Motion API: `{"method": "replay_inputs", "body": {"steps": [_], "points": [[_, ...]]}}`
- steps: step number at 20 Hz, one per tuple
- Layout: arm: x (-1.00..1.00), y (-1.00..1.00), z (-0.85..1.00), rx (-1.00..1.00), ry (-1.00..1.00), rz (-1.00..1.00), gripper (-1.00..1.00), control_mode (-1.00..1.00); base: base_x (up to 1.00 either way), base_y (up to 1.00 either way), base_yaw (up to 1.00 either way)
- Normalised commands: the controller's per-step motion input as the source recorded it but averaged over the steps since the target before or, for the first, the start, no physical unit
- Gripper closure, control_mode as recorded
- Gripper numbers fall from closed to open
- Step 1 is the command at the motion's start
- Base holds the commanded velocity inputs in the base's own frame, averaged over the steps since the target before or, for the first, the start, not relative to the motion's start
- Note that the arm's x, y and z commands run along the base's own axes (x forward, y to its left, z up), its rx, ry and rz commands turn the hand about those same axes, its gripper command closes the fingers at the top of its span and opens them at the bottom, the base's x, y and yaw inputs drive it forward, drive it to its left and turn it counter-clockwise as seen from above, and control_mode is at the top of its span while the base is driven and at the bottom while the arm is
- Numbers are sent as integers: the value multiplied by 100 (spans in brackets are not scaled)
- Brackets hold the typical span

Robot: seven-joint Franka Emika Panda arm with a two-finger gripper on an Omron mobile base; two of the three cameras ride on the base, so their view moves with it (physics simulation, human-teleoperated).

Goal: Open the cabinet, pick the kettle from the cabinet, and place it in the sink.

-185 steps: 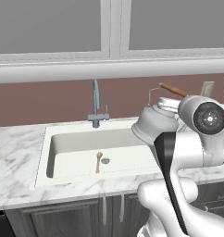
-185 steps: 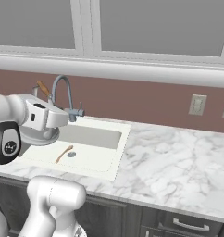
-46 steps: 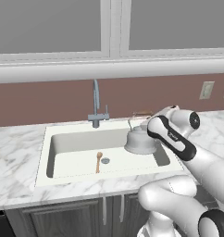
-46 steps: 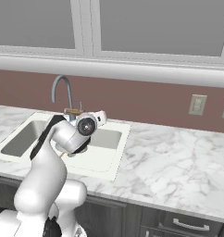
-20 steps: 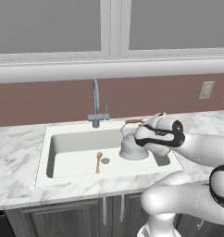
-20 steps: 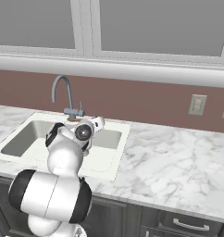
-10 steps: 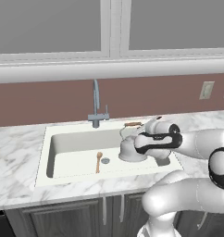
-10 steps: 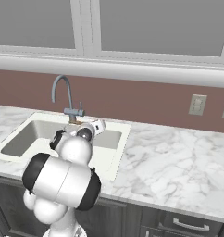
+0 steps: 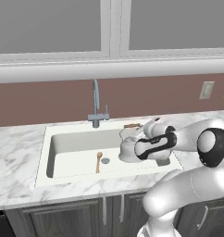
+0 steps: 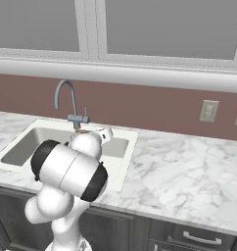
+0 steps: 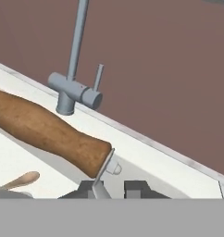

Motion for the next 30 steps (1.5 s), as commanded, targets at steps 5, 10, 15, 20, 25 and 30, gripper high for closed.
{"method": "replay_inputs", "body": {"steps": [5, 10, 15, 20, 25, 30], "points": [[4, 7, -12, -5, 0, -6, 100, -100, 0, 0, 0], [4, 11, -11, -5, 1, -9, 100, -100, 0, 0, 0], [7, 6, -1, -1, 20, -14, 100, -100, 0, 0, 0], [4, 3, 0, 0, 20, -9, 100, -100, 0, 0, 0], [6, 6, 0, 0, 16, -5, 100, -100, 0, 0, 0], [11, 8, 0, 0, 6, 0, 100, -100, 0, 0, 0]]}}
